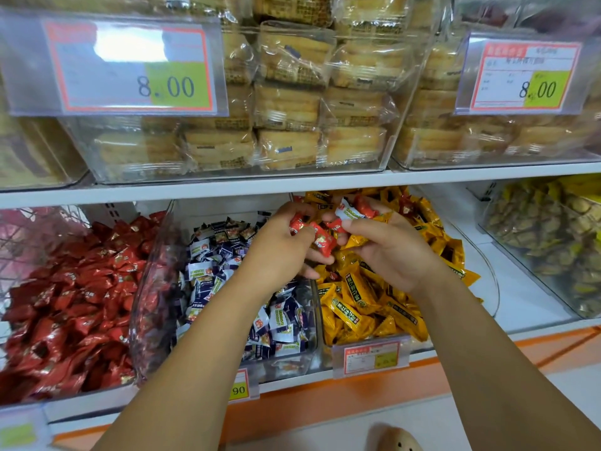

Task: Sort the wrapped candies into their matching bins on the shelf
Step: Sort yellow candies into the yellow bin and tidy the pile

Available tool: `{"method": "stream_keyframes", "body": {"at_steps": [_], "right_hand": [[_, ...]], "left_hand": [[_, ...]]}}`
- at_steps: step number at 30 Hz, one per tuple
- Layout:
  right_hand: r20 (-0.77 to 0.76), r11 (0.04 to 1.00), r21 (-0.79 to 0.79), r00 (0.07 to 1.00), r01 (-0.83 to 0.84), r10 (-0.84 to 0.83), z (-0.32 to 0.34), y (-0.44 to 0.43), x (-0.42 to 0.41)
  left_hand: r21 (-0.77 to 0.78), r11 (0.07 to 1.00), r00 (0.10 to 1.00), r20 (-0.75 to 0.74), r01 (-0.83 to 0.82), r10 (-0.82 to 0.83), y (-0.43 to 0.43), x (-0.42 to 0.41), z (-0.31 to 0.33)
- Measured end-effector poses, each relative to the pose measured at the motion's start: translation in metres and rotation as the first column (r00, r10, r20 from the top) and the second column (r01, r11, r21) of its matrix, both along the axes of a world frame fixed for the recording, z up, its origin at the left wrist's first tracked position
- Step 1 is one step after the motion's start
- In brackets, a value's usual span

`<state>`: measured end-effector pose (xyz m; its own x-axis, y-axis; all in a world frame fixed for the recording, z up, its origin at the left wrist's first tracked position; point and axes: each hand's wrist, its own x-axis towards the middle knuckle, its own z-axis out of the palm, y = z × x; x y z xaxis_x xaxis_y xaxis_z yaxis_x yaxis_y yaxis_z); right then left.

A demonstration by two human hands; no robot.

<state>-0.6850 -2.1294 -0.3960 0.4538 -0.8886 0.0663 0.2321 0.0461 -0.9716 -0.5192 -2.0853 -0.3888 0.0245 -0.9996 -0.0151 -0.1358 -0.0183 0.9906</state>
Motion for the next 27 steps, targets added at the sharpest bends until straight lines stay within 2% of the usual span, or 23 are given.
{"method": "stream_keyframes", "body": {"at_steps": [6, 9, 12, 14, 18, 21, 23, 27], "right_hand": [[0.052, 0.996, -0.001, 0.994, -0.094, 0.094, 0.001, 0.005, 0.007], [-0.003, 0.996, -0.027, 0.997, -0.080, 0.080, 0.004, 0.007, 0.008], [-0.092, 0.998, -0.059, 0.995, -0.037, 0.031, 0.005, 0.009, 0.011], [-0.152, 0.998, -0.062, 0.988, -0.010, 0.001, 0.005, 0.011, 0.014], [-0.300, 0.992, -0.122, 0.952, 0.032, -0.067, -0.002, 0.010, 0.023], [-0.327, 0.992, -0.119, 0.941, 0.046, -0.083, -0.005, 0.010, 0.031], [-0.366, 0.990, -0.133, 0.927, 0.037, -0.084, -0.006, 0.010, 0.035], [-0.385, 0.984, -0.178, 0.919, 0.020, -0.088, -0.003, 0.012, 0.042]], "left_hand": [[0.053, 0.991, 0.974, -0.198, 0.119, -0.106, -0.001, 0.004, -0.003], [0.053, 0.988, 0.971, -0.199, 0.146, -0.132, 0.000, 0.007, -0.004], [0.084, 0.991, 0.969, -0.234, 0.105, -0.083, 0.001, 0.011, -0.003], [0.126, 0.990, 0.973, -0.230, 0.060, -0.030, 0.002, 0.019, -0.001], [0.158, 0.982, 0.987, -0.106, -0.105, 0.122, 0.003, 0.041, 0.004], [0.147, 0.965, 0.963, -0.134, -0.216, 0.235, 0.006, 0.057, 0.011], [0.141, 0.967, 0.960, -0.153, -0.213, 0.233, 0.009, 0.061, 0.015], [0.149, 0.985, 0.989, -0.109, -0.087, 0.104, 0.014, 0.056, 0.011]]}}
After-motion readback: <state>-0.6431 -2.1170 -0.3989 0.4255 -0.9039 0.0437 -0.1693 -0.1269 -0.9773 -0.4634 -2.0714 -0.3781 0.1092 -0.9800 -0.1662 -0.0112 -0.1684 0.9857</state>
